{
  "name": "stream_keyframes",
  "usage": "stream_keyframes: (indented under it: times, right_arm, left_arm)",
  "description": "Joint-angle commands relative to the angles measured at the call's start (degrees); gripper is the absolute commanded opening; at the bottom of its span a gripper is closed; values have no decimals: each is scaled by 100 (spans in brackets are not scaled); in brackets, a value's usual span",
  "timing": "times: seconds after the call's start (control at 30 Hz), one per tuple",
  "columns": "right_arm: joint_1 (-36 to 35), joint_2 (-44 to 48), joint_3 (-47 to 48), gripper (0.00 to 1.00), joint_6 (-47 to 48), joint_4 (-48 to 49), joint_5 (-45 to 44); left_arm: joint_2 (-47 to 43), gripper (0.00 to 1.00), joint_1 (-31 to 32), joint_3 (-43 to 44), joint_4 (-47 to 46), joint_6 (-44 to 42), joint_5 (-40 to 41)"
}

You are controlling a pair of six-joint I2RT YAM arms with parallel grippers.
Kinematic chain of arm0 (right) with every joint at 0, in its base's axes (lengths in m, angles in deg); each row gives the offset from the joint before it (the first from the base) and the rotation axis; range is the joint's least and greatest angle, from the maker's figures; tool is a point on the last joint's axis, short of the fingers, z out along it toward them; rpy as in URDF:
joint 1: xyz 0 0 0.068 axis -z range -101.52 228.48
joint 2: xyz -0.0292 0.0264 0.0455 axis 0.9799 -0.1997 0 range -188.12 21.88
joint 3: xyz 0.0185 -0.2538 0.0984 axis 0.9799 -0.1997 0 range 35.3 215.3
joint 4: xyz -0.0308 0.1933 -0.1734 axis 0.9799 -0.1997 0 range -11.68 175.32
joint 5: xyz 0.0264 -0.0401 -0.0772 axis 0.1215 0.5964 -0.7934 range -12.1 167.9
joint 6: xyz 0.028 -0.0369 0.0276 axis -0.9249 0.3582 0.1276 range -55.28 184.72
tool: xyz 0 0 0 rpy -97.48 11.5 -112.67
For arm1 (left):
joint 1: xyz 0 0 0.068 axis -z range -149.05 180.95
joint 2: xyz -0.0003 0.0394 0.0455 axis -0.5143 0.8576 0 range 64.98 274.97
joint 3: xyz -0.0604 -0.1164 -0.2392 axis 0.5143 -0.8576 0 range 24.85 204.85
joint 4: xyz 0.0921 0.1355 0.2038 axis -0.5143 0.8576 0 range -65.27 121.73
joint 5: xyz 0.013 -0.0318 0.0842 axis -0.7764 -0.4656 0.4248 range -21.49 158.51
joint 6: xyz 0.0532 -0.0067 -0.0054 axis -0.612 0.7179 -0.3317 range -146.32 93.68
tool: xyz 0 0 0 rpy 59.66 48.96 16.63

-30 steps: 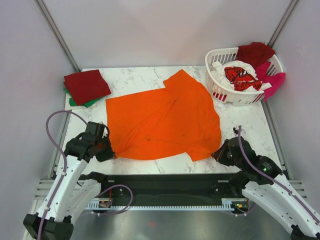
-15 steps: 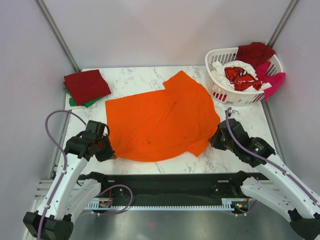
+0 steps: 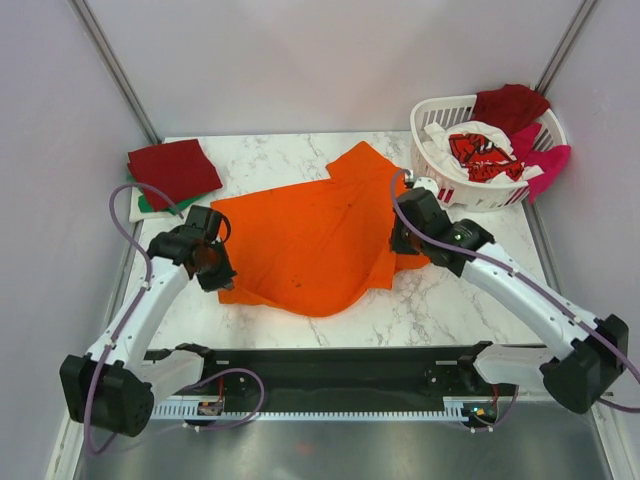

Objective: Fold and stack the t-shirts
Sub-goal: Fold the tshirt

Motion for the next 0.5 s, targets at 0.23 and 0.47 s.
stream_keyframes:
  times: [0.23, 0.47]
  right_arm:
    - [232, -1699, 1688, 0, 1050, 452, -174]
    - [636, -2473, 2215, 0, 1358, 531, 193]
  left_arm:
    - [683, 2, -580, 254, -655, -670, 35]
    - [1219, 2, -1055, 315, -910, -1031, -140]
